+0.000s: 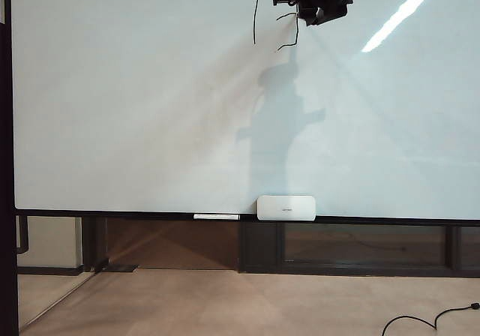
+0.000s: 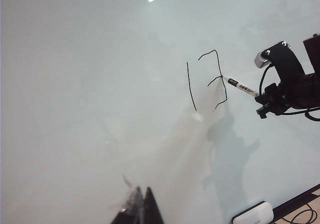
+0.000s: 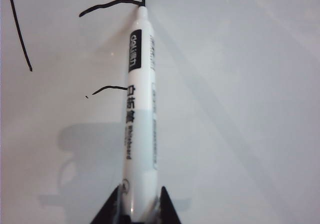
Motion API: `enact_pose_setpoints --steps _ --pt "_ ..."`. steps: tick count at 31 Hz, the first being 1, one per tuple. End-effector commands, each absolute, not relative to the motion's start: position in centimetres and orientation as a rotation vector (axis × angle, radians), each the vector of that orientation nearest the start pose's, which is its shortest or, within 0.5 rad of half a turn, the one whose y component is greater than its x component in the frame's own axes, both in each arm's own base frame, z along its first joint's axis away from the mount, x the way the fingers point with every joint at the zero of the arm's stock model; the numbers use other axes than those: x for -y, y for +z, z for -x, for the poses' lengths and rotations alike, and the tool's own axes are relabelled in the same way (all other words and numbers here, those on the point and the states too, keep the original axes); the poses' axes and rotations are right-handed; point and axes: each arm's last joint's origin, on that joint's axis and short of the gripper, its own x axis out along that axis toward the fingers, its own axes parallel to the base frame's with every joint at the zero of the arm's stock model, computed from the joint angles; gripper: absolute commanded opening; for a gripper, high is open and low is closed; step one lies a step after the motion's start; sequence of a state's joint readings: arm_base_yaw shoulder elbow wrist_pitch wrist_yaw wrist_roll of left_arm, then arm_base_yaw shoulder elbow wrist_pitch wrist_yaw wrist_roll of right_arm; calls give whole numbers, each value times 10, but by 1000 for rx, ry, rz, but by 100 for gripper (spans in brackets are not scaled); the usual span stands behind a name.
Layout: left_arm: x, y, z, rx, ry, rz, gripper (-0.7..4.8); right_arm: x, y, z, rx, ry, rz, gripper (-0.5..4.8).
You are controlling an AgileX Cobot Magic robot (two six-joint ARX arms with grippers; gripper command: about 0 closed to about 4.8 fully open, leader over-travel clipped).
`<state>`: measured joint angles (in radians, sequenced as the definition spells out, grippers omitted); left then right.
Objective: Reach to the right to find the marker pen, pick it up, and write the number 13 on the whiteboard.
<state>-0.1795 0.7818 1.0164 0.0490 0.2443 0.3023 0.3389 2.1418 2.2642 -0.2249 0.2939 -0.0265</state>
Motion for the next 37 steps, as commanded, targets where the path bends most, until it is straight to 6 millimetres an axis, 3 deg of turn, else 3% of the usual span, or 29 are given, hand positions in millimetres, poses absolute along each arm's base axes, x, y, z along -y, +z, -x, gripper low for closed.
enact_pose_setpoints --steps 1,10,18,26,37 --pt "32 436 -143 373 -348 -307 -5 -154 418 -462 -65 28 44 -5" --pt "22 440 -112 368 -168 -290 -5 -152 449 -430 -72 72 33 -5" --pt "13 440 -71 382 -114 -286 -5 -132 495 -375 -103 75 0 -5" --pt "6 429 -34 346 -128 -236 -5 -109 556 -284 -4 171 -31 -5" --pt "-3 410 15 319 -155 -148 -5 -83 596 -154 46 324 -40 -5"
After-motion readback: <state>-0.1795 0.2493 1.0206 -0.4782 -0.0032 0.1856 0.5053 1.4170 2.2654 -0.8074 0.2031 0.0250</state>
